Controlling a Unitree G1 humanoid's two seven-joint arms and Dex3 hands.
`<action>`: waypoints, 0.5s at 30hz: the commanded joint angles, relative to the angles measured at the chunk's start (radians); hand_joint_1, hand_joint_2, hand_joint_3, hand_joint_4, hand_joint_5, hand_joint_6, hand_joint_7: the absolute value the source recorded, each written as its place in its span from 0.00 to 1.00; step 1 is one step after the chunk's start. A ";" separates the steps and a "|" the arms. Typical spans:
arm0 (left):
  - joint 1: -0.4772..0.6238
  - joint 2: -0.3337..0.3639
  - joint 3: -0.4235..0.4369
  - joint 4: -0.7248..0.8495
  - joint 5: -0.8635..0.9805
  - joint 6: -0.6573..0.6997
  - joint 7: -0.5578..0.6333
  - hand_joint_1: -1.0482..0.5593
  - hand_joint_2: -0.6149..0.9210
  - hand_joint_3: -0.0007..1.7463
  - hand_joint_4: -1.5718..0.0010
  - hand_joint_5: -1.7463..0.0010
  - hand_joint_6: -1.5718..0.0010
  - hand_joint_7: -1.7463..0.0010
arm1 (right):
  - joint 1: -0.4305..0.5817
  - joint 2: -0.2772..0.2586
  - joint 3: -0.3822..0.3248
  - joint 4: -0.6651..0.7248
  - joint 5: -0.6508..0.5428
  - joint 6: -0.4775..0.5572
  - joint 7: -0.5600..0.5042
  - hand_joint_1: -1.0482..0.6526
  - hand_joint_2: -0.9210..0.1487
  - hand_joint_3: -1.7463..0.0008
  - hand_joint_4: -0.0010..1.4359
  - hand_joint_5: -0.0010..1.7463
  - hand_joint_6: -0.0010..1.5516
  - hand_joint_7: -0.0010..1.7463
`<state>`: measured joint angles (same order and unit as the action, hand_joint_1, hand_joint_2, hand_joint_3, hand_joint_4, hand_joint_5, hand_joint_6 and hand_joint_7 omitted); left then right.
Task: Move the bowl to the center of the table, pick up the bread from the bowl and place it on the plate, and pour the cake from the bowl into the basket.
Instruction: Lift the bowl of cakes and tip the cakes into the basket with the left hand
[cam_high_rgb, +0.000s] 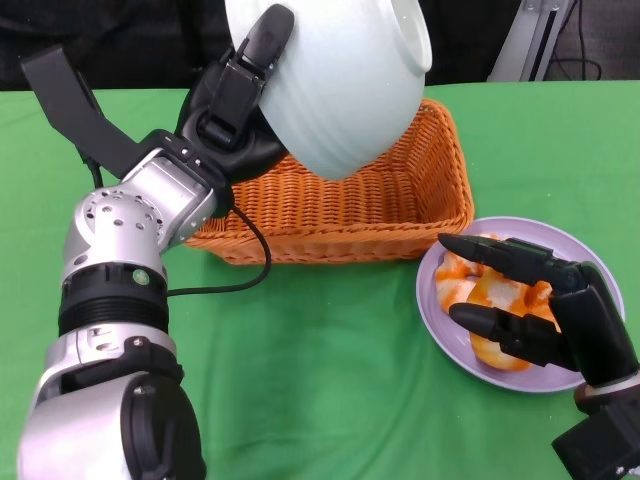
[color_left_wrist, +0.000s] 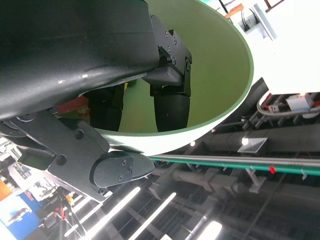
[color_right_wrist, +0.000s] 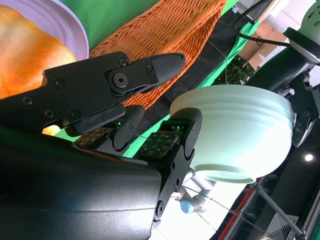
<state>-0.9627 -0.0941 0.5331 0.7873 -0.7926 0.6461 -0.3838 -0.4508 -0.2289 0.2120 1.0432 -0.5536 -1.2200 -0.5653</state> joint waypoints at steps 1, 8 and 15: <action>-0.047 0.005 0.014 0.007 -0.035 0.008 0.008 0.59 0.81 0.56 0.60 0.00 0.64 0.00 | 0.009 -0.015 -0.014 -0.007 0.006 -0.001 -0.005 0.29 0.00 0.94 0.69 0.05 0.49 0.01; -0.053 -0.010 0.034 0.012 -0.042 0.018 0.044 0.58 0.81 0.56 0.59 0.00 0.64 0.00 | 0.007 -0.014 -0.013 -0.001 0.001 -0.005 -0.010 0.29 0.00 0.94 0.69 0.05 0.49 0.01; -0.052 -0.018 0.045 0.022 -0.061 0.025 0.042 0.57 0.82 0.55 0.58 0.00 0.62 0.00 | 0.009 -0.014 -0.011 0.003 0.007 0.002 0.002 0.28 0.00 0.94 0.69 0.05 0.49 0.01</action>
<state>-0.9742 -0.1177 0.5722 0.8090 -0.8246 0.6735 -0.3352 -0.4508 -0.2289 0.2119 1.0422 -0.5593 -1.2195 -0.5651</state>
